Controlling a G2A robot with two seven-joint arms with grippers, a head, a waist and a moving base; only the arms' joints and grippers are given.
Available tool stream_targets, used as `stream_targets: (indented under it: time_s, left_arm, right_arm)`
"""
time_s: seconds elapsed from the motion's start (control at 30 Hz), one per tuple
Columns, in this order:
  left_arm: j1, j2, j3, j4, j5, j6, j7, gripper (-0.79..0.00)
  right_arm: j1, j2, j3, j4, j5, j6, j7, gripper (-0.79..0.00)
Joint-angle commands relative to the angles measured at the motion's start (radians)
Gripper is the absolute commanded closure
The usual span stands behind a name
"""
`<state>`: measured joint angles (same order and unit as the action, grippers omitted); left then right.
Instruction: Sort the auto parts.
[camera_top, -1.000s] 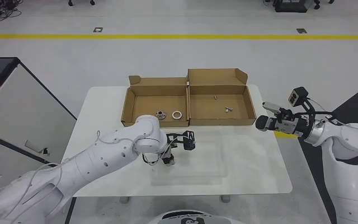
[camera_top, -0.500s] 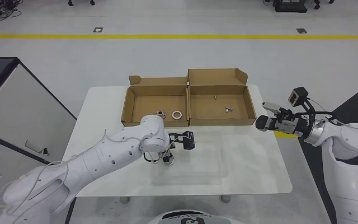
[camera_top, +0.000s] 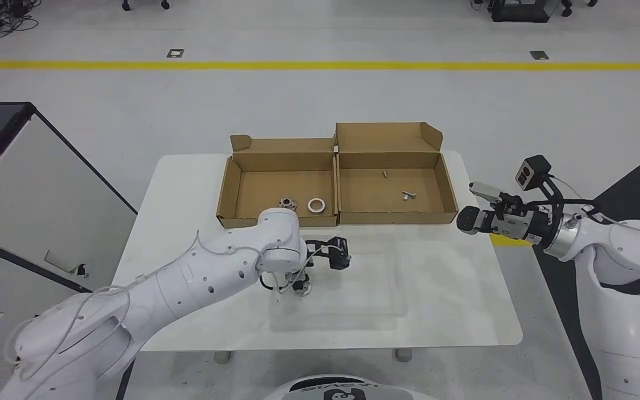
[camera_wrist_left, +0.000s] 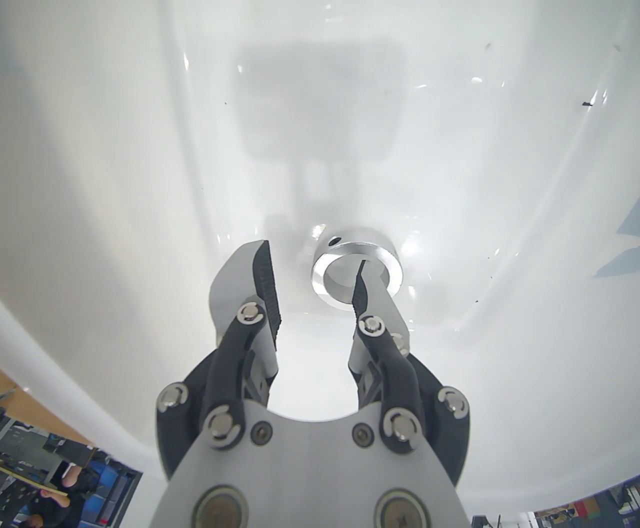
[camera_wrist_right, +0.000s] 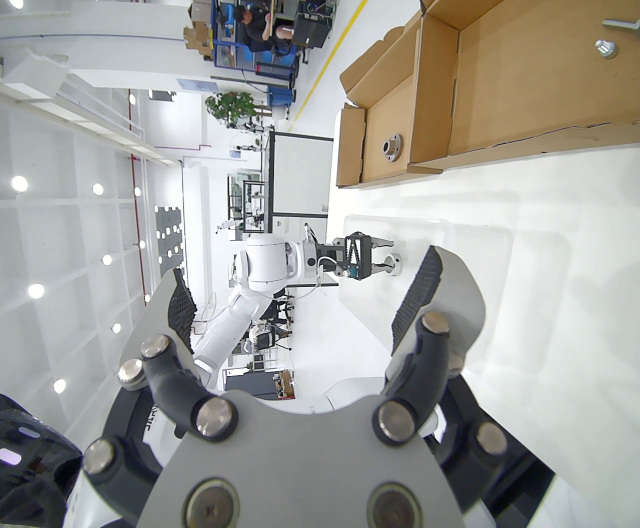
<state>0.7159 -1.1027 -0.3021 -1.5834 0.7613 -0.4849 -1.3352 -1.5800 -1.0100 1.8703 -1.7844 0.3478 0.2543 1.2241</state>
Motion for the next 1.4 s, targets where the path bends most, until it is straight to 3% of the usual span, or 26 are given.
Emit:
stream_targets:
  time_s: [0.0, 0.77, 0.83, 0.9, 0.97, 1.2, 1.37]
  left_arm:
    - [-0.001, -0.004, 0.004, 0.003, -0.003, -0.004, 0.004, -0.382]
    - [-0.018, -0.025, 0.038, 0.039, -0.038, -0.02, 0.02, -0.326]
    - [-0.019, -0.028, 0.042, 0.043, -0.038, -0.021, 0.021, -0.265]
    - [-0.019, -0.031, 0.047, 0.048, -0.036, -0.021, 0.021, -0.105]
    - [-0.02, -0.034, 0.049, 0.051, -0.035, -0.021, 0.021, 0.0]
    - [-0.022, -0.035, 0.023, 0.047, -0.046, 0.008, 0.037, 0.0]
    - [-0.016, -0.005, -0.054, -0.009, -0.103, 0.037, 0.044, 0.0]
  right_arm:
    - [0.0, 0.0, 0.0, 0.0, 0.0, 0.0, 0.0, -0.785]
    - [0.0, 0.0, 0.0, 0.0, 0.0, 0.0, 0.0, -0.785]
    - [0.0, 0.0, 0.0, 0.0, 0.0, 0.0, 0.0, -0.785]
    - [0.0, 0.0, 0.0, 0.0, 0.0, 0.0, 0.0, -0.785]
    - [0.0, 0.0, 0.0, 0.0, 0.0, 0.0, 0.0, -0.785]
    - [0.0, 0.0, 0.0, 0.0, 0.0, 0.0, 0.0, -0.785]
    - [0.0, 0.0, 0.0, 0.0, 0.0, 0.0, 0.0, -0.785]
